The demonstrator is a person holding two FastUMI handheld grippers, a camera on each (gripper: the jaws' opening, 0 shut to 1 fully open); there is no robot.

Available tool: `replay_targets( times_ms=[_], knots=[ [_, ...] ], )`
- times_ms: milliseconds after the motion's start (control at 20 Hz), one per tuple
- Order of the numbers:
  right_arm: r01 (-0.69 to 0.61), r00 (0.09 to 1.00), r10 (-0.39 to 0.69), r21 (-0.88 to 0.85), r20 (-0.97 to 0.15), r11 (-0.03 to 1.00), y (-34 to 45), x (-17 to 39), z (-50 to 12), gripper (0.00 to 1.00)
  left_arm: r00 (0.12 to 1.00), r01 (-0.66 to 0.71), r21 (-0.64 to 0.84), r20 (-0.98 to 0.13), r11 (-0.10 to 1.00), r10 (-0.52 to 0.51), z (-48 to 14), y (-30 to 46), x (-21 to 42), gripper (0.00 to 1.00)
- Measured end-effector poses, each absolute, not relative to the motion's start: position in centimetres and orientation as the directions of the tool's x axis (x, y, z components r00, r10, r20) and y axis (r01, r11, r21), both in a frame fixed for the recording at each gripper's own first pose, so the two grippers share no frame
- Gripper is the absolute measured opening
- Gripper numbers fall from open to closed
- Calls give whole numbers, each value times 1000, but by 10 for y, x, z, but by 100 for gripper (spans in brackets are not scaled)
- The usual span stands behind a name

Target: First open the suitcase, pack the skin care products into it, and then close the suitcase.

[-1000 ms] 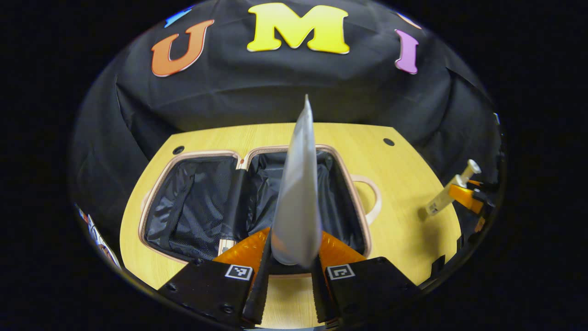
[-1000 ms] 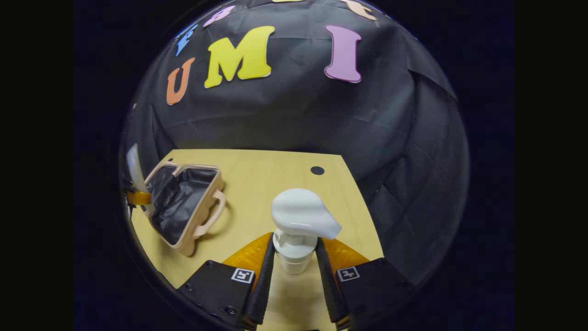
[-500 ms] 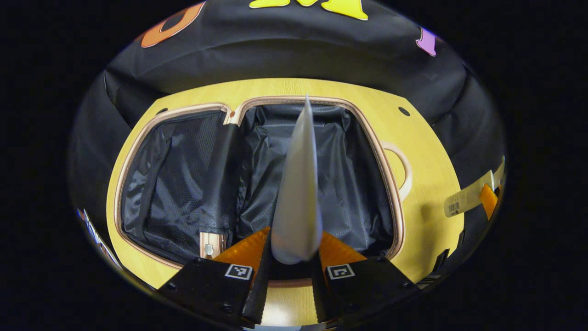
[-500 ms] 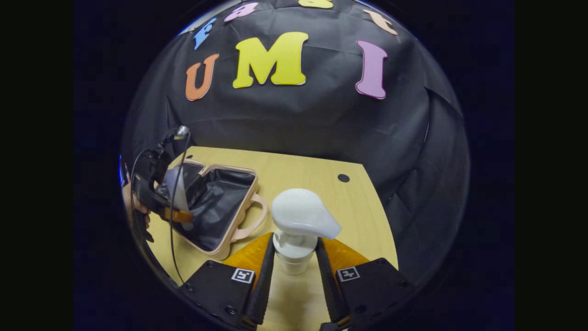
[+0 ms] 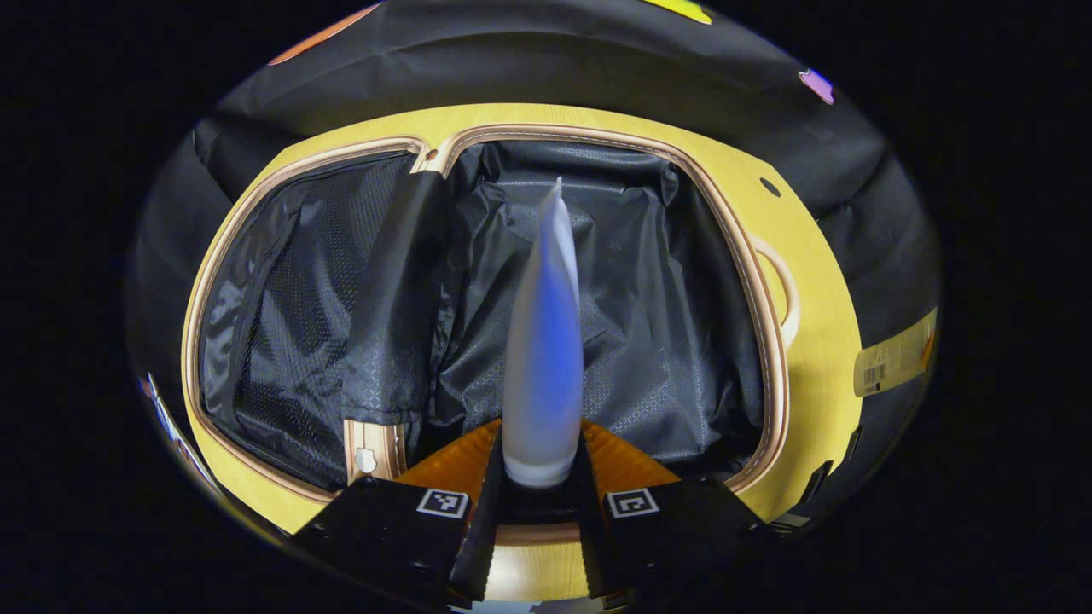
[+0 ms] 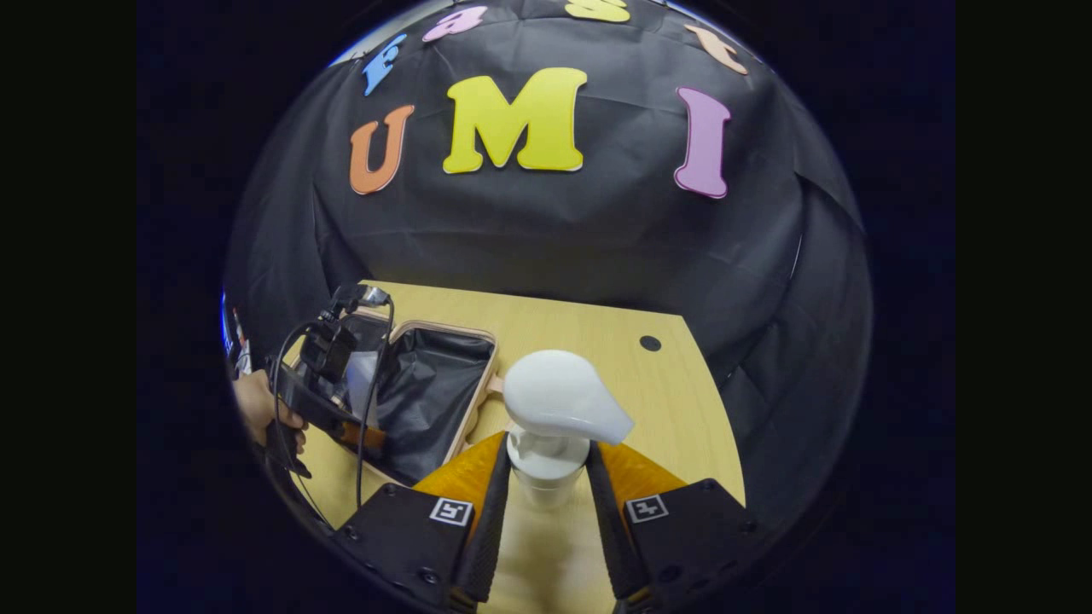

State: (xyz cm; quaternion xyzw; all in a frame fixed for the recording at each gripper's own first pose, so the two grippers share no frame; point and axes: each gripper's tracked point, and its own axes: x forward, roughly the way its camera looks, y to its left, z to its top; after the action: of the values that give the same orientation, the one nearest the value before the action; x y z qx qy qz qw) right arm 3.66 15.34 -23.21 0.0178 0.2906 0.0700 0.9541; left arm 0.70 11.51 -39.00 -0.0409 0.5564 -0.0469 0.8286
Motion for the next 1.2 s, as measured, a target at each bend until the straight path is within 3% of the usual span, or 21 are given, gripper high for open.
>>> replay_targets(
  times_ms=[50,100,150,200,250,300,400,450,500,550,650,800,850,1200],
  knots=[
    [-120,820,145,82,-553,989,155,38,-233,48,374,35,-113,-920,993,-118,-392,115,10,38],
    [-118,820,142,80,-554,990,156,39,-232,46,361,35,-107,-926,994,-113,-396,115,10,38],
    [-117,822,137,72,-553,990,155,39,-232,48,343,31,-111,-932,993,-115,-402,114,8,52],
    [-118,824,135,67,-550,991,155,39,-230,48,334,16,-119,-935,993,-118,-406,114,7,45],
    [-118,823,133,64,-552,991,154,38,-229,45,365,7,-128,-923,992,-122,-405,113,14,52],
    [-118,822,132,61,-553,991,154,39,-226,48,371,15,-127,-920,992,-123,-406,114,15,45],
    [-123,823,135,59,-552,991,155,41,-221,48,374,16,-131,-919,991,-127,-405,114,13,45],
    [-127,822,137,57,-552,990,157,44,-219,48,383,12,-139,-914,990,-133,-405,114,14,53],
    [-131,822,140,56,-552,990,161,46,-216,48,393,4,-152,-909,988,-141,-404,113,14,47],
    [-138,821,147,58,-551,989,165,48,-215,48,412,-1,-168,-898,986,-153,-400,112,13,49],
    [-160,815,176,78,-552,984,180,56,-211,48,494,-4,-144,-861,990,-123,-384,121,19,55],
    [-192,800,214,99,-560,976,204,67,-211,46,605,23,-155,-785,988,-137,-346,123,19,89],
    [-206,796,230,106,-559,973,215,73,-210,46,644,25,-149,-754,989,-130,-333,129,17,93],
    [-309,742,332,141,-582,940,298,85,-230,48,914,-28,-38,-405,999,10,-206,193,0,97]
  ],
)
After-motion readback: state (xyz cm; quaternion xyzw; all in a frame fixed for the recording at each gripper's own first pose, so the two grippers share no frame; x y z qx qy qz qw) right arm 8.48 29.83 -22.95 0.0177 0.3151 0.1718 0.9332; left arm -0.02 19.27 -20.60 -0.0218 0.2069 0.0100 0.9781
